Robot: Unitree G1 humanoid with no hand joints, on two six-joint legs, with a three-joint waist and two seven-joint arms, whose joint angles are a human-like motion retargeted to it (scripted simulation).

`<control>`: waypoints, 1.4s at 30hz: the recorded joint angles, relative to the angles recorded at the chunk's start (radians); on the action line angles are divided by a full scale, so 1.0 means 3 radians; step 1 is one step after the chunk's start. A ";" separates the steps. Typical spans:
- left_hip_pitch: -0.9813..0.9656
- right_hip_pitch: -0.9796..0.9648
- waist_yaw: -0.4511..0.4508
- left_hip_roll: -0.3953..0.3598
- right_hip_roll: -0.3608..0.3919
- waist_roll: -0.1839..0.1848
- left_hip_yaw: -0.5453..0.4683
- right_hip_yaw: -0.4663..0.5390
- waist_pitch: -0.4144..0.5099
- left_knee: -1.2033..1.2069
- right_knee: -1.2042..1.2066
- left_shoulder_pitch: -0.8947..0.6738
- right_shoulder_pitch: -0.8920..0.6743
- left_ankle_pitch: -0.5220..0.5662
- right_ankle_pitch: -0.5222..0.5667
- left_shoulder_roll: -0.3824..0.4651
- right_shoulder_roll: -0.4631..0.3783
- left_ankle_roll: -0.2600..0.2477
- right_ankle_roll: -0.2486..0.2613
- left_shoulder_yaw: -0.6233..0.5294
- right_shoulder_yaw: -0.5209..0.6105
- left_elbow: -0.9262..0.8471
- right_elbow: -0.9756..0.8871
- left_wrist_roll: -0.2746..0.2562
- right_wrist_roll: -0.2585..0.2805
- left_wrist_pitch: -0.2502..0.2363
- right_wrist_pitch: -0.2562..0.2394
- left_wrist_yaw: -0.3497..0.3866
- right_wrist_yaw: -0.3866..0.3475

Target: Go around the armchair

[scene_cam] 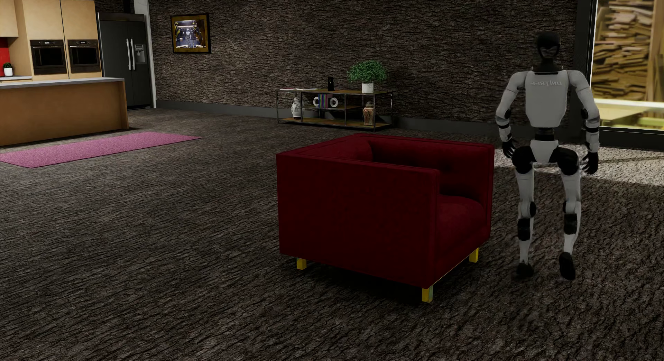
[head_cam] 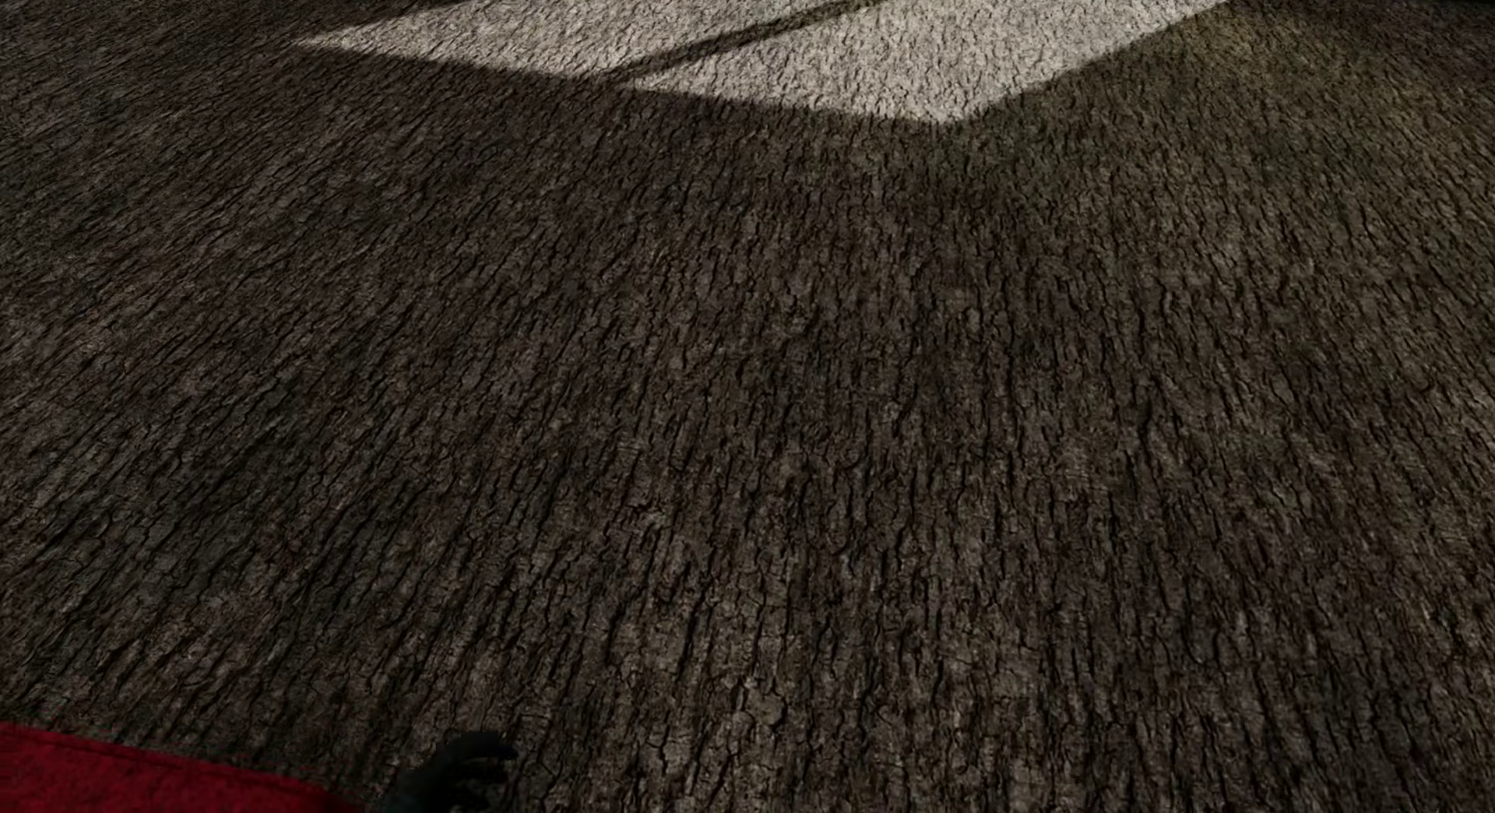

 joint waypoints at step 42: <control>-0.0612 0.1291 0.0419 0.0404 0.0079 -0.0316 0.0000 0.0000 -0.0138 -0.0022 -0.1104 0.0267 0.0044 0.0319 0.0625 0.0097 0.0105 0.0000 0.0000 -0.0281 0.0104 0.1493 -0.0186 0.0000 0.0000 0.0000 0.0000 0.0000 0.0000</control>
